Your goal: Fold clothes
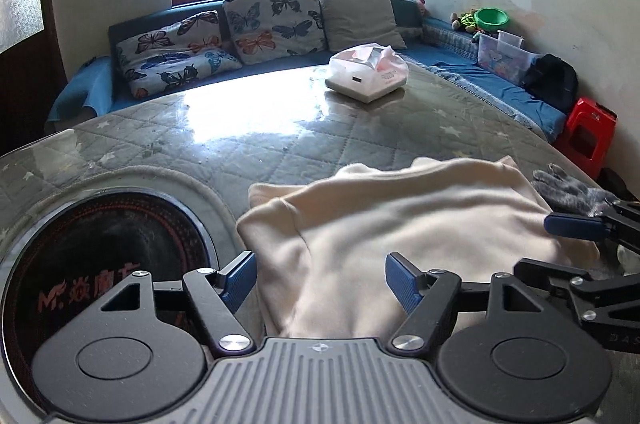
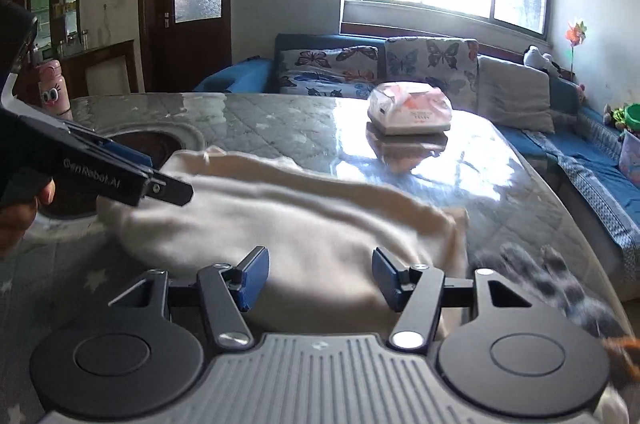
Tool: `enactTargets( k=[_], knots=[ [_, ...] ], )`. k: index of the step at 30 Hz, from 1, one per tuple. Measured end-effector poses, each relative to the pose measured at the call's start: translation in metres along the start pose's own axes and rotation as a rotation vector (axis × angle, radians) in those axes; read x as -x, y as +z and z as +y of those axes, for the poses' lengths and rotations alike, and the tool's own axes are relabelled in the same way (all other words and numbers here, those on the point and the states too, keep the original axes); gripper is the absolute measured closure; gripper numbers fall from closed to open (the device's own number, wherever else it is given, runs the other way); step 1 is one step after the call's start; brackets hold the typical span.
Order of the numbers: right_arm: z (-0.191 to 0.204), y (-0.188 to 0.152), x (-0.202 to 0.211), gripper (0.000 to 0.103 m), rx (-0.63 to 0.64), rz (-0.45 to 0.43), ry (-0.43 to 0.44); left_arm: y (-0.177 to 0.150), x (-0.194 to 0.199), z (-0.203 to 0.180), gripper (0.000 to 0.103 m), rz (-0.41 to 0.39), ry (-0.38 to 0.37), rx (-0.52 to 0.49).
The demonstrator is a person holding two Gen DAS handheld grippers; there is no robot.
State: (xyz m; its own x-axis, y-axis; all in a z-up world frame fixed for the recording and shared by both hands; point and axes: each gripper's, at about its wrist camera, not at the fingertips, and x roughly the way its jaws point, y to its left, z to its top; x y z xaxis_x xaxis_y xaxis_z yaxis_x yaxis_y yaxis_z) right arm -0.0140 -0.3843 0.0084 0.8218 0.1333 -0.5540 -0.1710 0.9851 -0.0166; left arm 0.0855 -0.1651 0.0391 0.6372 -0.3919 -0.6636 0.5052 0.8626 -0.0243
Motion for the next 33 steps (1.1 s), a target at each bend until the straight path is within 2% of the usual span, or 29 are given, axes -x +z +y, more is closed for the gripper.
enactTargets(
  k=[7, 13, 16, 19, 23, 27, 33],
  knots=[
    [-0.006, -0.018, 0.009, 0.044, -0.050, 0.006, 0.005, -0.017, -0.004, -0.006, 0.027, 0.017, 0.022, -0.022],
    [-0.014, -0.006, 0.019, 0.044, -0.070, -0.035, 0.001, -0.014, 0.002, -0.004, 0.026, 0.002, 0.022, -0.020],
    [-0.022, -0.002, 0.010, 0.044, -0.101, -0.037, -0.006, -0.015, 0.000, -0.003, 0.026, 0.005, 0.025, -0.018],
    [-0.027, -0.006, -0.005, 0.045, -0.115, 0.005, -0.017, -0.018, -0.003, -0.002, 0.026, 0.017, 0.026, -0.021],
    [-0.019, -0.005, 0.000, 0.045, -0.083, -0.012, -0.036, -0.017, 0.000, 0.000, 0.025, 0.009, 0.022, -0.013],
    [-0.005, 0.001, 0.006, 0.044, -0.051, -0.044, -0.017, -0.018, 0.004, -0.002, 0.023, -0.007, 0.026, -0.018],
    [0.015, -0.007, -0.007, 0.044, -0.011, 0.002, -0.011, -0.022, 0.005, -0.005, 0.021, -0.013, 0.045, -0.046]
  ],
)
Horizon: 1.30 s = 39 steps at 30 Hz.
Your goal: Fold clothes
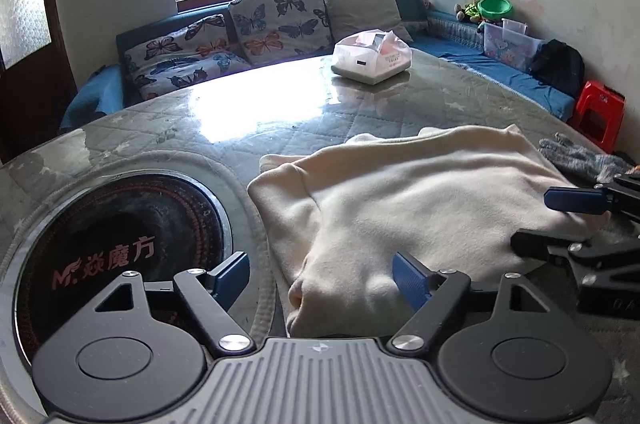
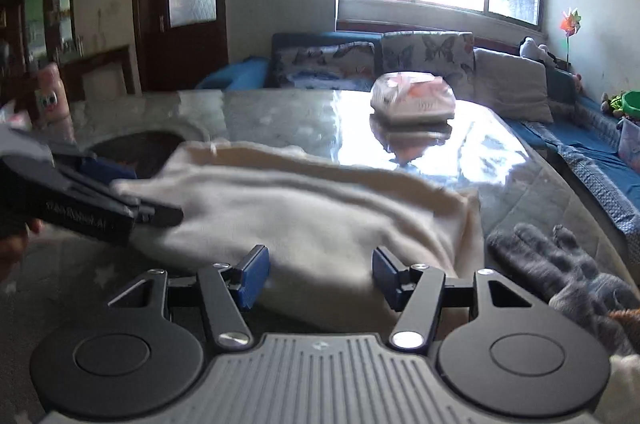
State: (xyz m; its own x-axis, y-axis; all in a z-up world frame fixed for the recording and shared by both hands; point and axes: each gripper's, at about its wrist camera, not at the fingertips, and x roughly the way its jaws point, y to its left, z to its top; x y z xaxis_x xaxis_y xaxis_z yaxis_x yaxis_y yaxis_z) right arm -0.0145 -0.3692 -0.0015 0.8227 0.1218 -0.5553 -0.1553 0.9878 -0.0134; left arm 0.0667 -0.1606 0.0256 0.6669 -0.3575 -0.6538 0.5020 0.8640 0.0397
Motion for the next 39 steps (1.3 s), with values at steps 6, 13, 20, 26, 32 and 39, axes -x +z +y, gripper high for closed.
enactTargets(
  k=[6, 13, 20, 26, 32, 39],
  knots=[
    [0.006, 0.009, 0.008, 0.044, 0.014, -0.038, 0.000, 0.001, 0.010, 0.005, 0.020, -0.037, 0.013, 0.016],
    [0.013, 0.004, -0.006, 0.040, 0.028, -0.007, 0.012, -0.004, 0.001, 0.019, 0.020, 0.008, 0.037, 0.064],
    [0.012, 0.005, 0.005, 0.026, 0.007, -0.020, 0.003, -0.004, 0.010, 0.018, 0.014, 0.013, 0.044, 0.077],
    [0.014, -0.001, 0.012, 0.013, -0.012, -0.018, -0.001, -0.013, 0.020, 0.013, 0.009, 0.027, 0.031, 0.076],
    [0.020, -0.005, 0.020, 0.002, -0.019, -0.014, -0.018, -0.024, 0.030, 0.009, 0.002, 0.025, 0.012, 0.078],
    [0.026, -0.013, 0.030, 0.000, -0.044, 0.004, -0.021, -0.034, 0.043, 0.007, 0.000, 0.034, 0.006, 0.088]
  ],
)
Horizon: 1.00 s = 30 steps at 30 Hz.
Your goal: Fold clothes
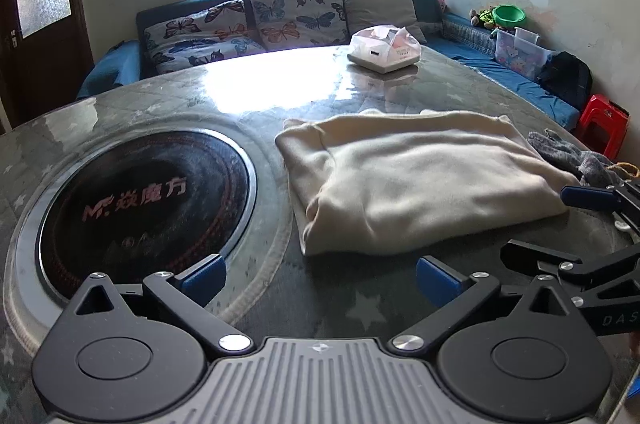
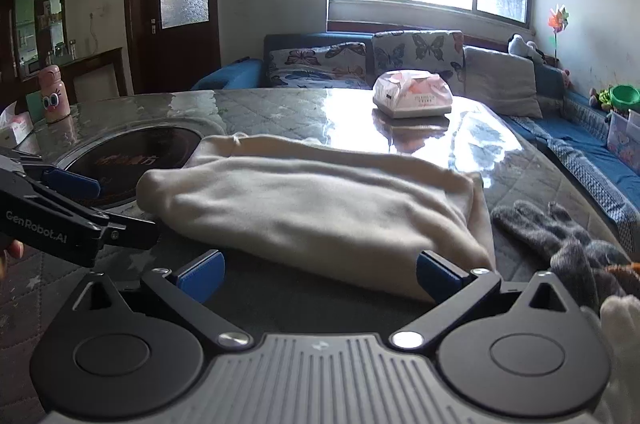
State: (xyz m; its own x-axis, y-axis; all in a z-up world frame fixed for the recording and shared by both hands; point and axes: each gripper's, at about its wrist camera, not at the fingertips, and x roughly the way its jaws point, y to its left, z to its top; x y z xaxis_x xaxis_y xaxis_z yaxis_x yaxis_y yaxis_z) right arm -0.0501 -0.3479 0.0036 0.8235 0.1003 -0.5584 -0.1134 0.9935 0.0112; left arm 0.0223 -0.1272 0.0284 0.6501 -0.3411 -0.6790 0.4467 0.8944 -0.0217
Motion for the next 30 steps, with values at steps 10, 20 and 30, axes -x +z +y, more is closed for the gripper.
enactTargets(
  k=[10, 20, 30],
  knots=[
    [0.006, -0.014, 0.009, 0.000, -0.031, 0.054, -0.021, -0.022, 0.013, 0.000, 0.000, 0.039, 0.015, 0.018],
    [0.016, -0.025, 0.023, 0.000, -0.038, 0.092, -0.059, -0.042, 0.028, 0.003, 0.000, 0.056, 0.034, 0.047],
    [0.030, -0.038, 0.044, 0.000, -0.069, 0.081, -0.083, -0.059, 0.051, 0.002, 0.000, 0.043, 0.066, 0.071]
  ],
)
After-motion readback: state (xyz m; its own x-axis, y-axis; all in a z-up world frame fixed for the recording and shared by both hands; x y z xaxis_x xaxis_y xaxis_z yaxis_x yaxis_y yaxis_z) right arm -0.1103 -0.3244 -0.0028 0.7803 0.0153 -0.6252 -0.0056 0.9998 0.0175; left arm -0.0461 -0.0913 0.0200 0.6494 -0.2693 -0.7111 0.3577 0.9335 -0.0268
